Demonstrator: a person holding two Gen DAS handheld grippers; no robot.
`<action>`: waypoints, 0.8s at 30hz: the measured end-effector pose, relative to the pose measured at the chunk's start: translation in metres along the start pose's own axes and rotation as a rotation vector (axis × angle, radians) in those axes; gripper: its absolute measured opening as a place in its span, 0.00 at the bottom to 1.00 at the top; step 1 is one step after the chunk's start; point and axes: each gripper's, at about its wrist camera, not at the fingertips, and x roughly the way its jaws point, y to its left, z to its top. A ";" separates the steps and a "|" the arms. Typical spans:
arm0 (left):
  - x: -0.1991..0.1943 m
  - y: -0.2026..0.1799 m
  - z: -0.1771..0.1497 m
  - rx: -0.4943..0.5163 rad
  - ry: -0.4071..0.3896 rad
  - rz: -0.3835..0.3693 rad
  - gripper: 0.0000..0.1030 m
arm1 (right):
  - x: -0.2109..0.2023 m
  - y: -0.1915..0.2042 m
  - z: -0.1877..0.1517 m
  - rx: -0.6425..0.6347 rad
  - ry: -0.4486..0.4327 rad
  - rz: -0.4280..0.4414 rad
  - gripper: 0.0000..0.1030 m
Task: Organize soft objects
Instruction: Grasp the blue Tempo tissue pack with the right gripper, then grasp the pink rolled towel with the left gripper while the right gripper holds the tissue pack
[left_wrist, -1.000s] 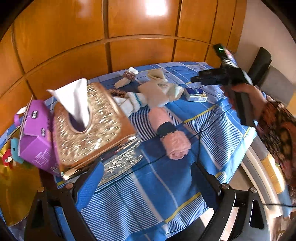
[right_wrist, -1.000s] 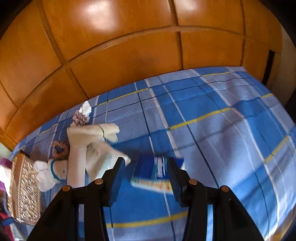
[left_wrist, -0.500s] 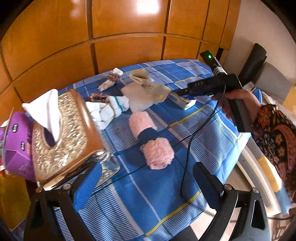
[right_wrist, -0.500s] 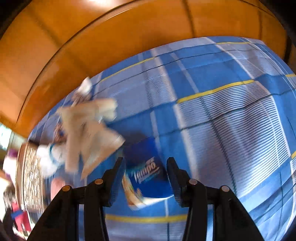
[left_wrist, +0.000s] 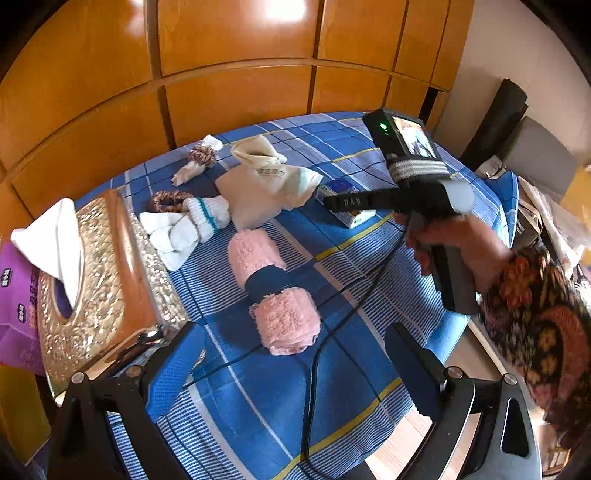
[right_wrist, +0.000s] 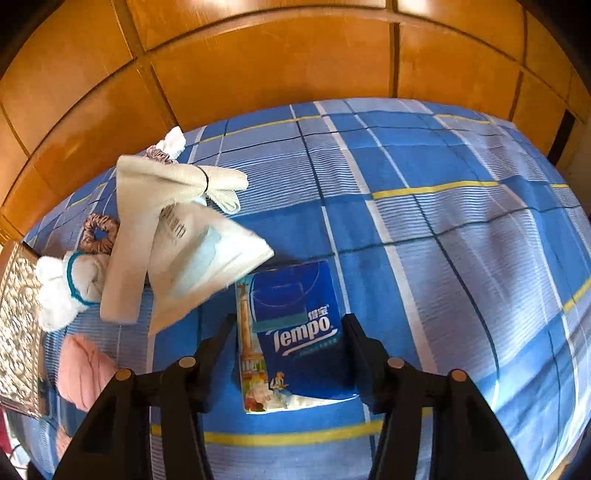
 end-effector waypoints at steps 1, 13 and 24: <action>0.001 -0.001 0.001 0.005 -0.001 0.003 0.96 | -0.004 -0.001 -0.006 0.026 -0.022 0.001 0.53; 0.049 -0.012 0.033 0.011 0.050 0.085 0.96 | -0.036 -0.059 -0.060 0.368 -0.269 0.004 0.51; 0.112 -0.016 0.035 0.123 0.102 0.203 0.72 | -0.037 -0.064 -0.065 0.394 -0.307 0.049 0.51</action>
